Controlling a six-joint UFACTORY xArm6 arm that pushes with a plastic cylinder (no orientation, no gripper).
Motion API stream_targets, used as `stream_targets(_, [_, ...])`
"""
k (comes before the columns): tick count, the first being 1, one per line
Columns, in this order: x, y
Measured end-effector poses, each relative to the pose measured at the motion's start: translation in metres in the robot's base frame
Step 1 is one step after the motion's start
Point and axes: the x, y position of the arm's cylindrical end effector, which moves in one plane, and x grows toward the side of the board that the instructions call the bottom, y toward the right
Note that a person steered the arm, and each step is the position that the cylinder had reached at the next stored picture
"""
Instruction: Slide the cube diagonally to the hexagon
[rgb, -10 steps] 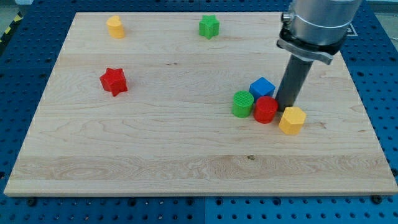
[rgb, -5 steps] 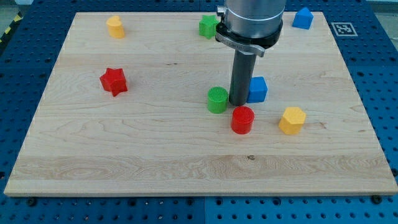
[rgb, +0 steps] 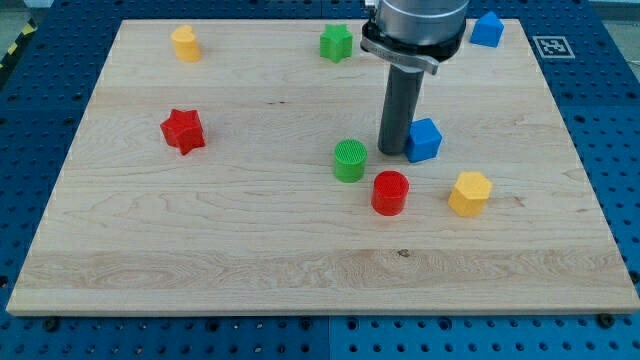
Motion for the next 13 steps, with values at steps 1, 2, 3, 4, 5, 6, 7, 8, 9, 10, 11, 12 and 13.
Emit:
stream_targets(1, [-0.001, 0.017])
stream_targets(2, [0.005, 0.041])
stream_targets(3, [0.005, 0.062])
stream_targets(4, [0.005, 0.080])
stream_targets(5, [0.005, 0.090])
stream_targets(6, [0.023, 0.095])
stream_targets(7, [0.027, 0.101])
stream_targets(8, [0.027, 0.109])
stream_targets(9, [0.027, 0.120])
stream_targets(10, [0.024, 0.120])
stream_targets(11, [0.013, 0.120])
stream_targets(12, [0.012, 0.117])
stream_targets(13, [0.006, 0.110])
